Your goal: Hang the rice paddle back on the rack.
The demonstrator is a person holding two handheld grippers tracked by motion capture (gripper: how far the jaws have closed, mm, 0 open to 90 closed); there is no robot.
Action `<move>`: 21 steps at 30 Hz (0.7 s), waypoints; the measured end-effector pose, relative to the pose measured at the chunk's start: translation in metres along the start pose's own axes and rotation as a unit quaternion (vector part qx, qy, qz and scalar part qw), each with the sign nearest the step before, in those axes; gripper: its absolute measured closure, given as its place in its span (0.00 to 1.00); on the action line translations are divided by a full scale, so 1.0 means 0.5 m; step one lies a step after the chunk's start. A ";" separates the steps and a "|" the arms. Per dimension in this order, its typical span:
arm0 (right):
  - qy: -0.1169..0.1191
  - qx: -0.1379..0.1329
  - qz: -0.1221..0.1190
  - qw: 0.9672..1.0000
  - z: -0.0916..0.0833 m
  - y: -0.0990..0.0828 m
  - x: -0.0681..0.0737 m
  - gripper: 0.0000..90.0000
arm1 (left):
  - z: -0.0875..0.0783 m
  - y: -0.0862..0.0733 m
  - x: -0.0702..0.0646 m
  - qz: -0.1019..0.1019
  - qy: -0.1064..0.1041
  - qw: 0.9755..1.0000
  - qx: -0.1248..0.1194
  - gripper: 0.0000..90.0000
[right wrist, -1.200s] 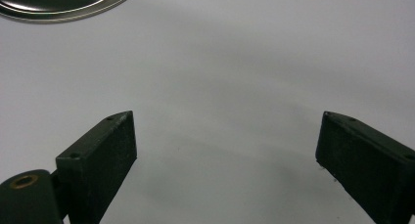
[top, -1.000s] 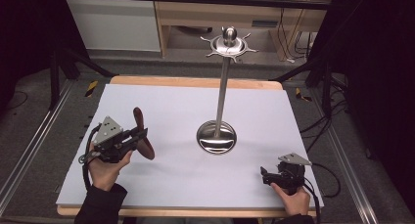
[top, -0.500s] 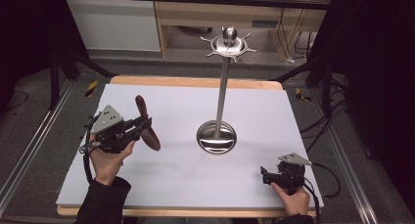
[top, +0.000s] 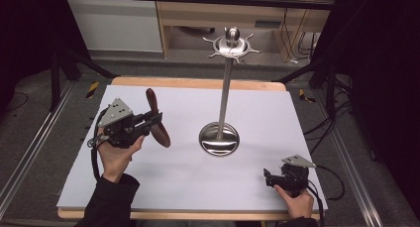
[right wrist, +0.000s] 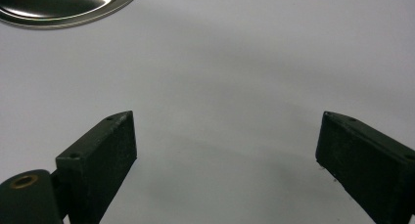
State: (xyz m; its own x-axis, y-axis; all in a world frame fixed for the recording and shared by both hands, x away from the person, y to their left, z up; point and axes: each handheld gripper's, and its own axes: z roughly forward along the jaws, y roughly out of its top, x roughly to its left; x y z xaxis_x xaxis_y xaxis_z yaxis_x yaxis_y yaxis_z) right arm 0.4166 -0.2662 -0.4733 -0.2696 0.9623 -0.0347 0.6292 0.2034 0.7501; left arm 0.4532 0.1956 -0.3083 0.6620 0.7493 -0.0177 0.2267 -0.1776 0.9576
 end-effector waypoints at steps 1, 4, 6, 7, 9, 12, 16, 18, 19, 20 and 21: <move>0.000 0.000 0.000 1.000 0.000 0.000 0.000 0.09 | 0.002 0.004 -0.002 0.001 -0.001 1.000 -0.001 0.87; 0.000 0.000 0.000 1.000 -0.001 0.000 -0.001 0.10 | 0.008 0.015 -0.010 0.003 -0.006 1.000 -0.003 0.87; 0.000 0.000 0.001 1.000 0.000 0.000 0.000 0.10 | 0.011 0.023 -0.014 0.006 -0.009 1.000 -0.005 0.87; 0.001 -0.001 0.002 1.000 0.000 0.000 0.000 0.10 | 0.013 0.027 -0.017 0.008 -0.010 1.000 -0.005 0.87; 0.000 -0.001 0.001 1.000 0.000 0.000 0.000 0.10 | 0.017 0.035 -0.022 0.011 -0.012 1.000 -0.006 0.87; 0.000 -0.001 0.004 1.000 -0.001 0.000 0.000 0.09 | 0.023 0.048 -0.032 0.014 -0.017 1.000 -0.010 0.87; 0.000 -0.001 0.003 1.000 -0.001 0.000 0.000 0.09 | 0.031 0.063 -0.041 0.026 -0.020 0.999 -0.015 0.87; 0.001 -0.001 0.004 1.000 -0.001 0.000 0.000 0.09 | 0.033 0.070 -0.044 0.031 -0.021 0.999 -0.017 0.87; 0.001 -0.001 0.004 1.000 -0.001 0.000 -0.001 0.09 | 0.034 0.073 -0.047 0.031 -0.022 0.999 -0.019 0.87; 0.001 -0.001 0.005 1.000 -0.001 0.000 0.000 0.09 | 0.035 0.076 -0.049 0.031 -0.021 0.999 -0.019 0.87; 0.001 -0.002 0.004 1.000 -0.001 0.000 0.000 0.09 | 0.036 0.079 -0.051 0.030 -0.021 0.999 -0.018 0.87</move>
State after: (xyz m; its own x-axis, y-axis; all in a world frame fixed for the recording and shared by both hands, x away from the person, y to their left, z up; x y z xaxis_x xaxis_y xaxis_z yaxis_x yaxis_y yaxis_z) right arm 0.4162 -0.2665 -0.4728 -0.2653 0.9638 -0.0278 0.6288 0.1948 0.7528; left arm 0.4580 0.1580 -0.2752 0.7032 0.7104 0.0285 0.1598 -0.1970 0.9673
